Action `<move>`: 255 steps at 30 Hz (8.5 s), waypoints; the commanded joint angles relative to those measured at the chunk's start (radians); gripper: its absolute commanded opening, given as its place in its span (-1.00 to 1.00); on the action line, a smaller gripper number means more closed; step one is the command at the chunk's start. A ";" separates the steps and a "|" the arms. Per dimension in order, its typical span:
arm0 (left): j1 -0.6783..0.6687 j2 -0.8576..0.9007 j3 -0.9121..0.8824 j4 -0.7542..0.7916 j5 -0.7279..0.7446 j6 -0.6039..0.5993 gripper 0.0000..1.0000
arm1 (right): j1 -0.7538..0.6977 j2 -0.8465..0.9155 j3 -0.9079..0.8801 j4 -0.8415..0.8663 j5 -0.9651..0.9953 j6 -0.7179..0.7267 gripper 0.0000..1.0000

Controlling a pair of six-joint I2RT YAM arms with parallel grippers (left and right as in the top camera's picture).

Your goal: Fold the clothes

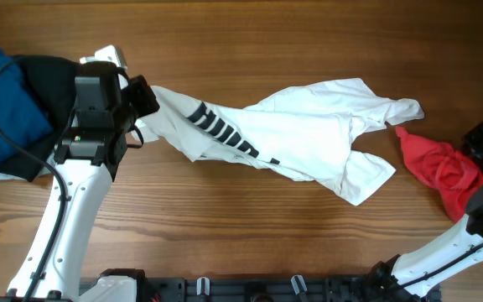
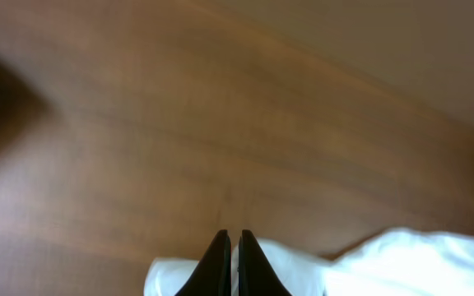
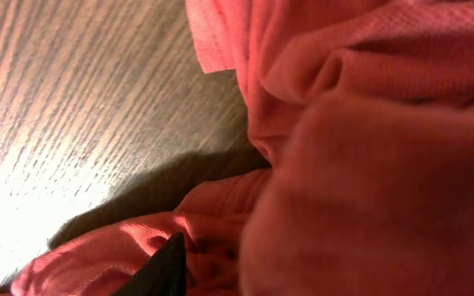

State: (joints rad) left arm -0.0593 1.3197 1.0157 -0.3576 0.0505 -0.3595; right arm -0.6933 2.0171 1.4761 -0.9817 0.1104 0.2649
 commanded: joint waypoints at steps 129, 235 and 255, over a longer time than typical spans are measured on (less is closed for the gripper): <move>0.144 -0.119 0.293 -0.826 -0.154 -0.037 -0.92 | 1.338 -0.472 -0.583 0.369 -0.197 -0.192 0.50; -0.389 0.257 -0.397 -0.180 -0.097 -0.626 -0.92 | 0.720 -0.615 -0.550 0.262 0.413 0.153 -0.92; -0.035 -0.392 0.146 -0.782 -0.039 -0.096 -0.92 | 0.718 -0.799 -0.245 -0.093 0.246 0.076 -0.92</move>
State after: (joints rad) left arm -0.1757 0.9932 0.9970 -1.0855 0.0013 -0.5816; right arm 0.0311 1.3201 1.1061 -1.0180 0.3855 0.3576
